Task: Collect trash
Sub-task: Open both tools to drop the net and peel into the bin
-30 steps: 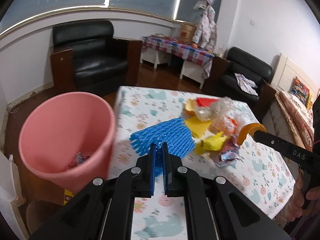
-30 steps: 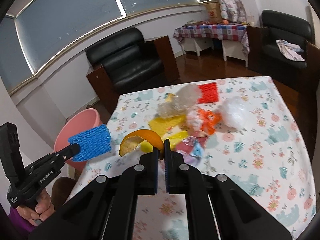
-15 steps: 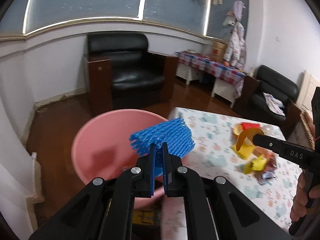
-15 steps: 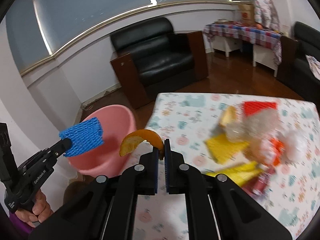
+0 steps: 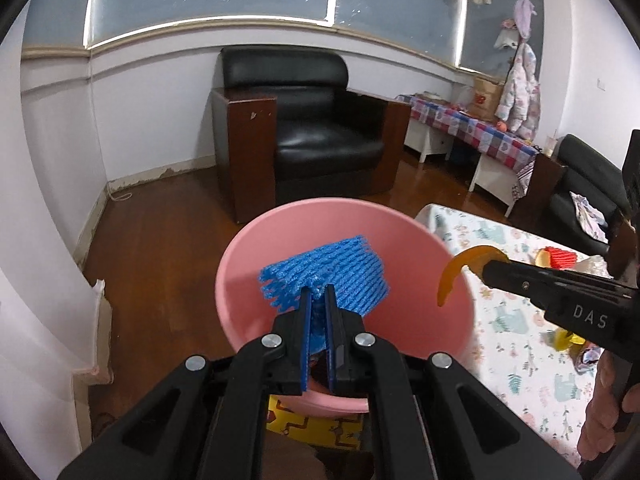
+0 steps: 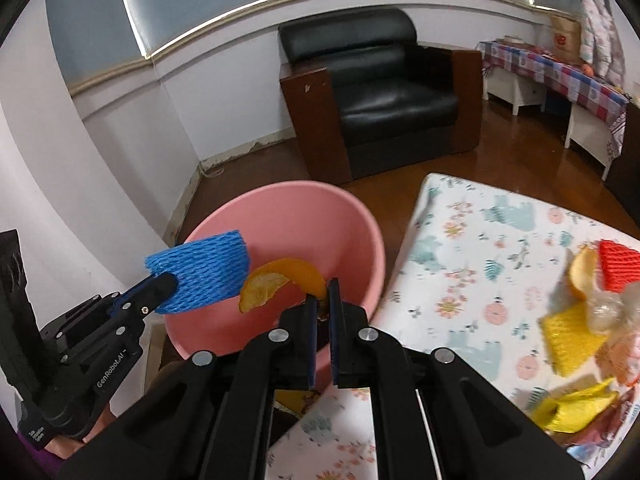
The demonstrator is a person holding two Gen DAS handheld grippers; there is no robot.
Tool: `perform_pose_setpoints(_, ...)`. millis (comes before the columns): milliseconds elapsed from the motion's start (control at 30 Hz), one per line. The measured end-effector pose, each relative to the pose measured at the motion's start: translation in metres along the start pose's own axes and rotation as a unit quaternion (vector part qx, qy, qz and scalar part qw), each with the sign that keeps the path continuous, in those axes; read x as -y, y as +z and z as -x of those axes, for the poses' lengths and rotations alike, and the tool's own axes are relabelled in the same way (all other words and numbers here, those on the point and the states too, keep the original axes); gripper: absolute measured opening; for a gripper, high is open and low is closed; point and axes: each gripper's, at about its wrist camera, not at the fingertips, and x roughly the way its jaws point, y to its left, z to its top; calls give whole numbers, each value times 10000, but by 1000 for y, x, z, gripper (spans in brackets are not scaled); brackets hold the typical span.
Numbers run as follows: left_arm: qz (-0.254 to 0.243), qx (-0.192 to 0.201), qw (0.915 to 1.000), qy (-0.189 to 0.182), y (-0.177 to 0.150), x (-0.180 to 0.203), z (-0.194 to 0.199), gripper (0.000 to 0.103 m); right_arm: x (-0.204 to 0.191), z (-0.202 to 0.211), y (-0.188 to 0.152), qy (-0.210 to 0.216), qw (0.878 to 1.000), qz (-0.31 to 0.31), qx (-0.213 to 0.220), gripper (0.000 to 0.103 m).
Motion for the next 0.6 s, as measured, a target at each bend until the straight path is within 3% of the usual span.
perform_pose_setpoints(300,104,-189,9998,27,-8,-9,-16,7,-6,-24,-5,37,9997,-9,-247,6)
perform_pose_setpoints(400,122,-206,9997,-2,-7,-10,-19,15,-5,-28,-5,66,9994,-60,-337,7)
perform_pose_setpoints(567,129,-201,9997,4,-8,-10,-19,24,-7,-27,-6,145,9994,-78,-290,32)
perform_pose_setpoints(600,131,-198,9997,15,-8,-10,-18,25,-7,-26,-6,150,9995,-68,-265,33)
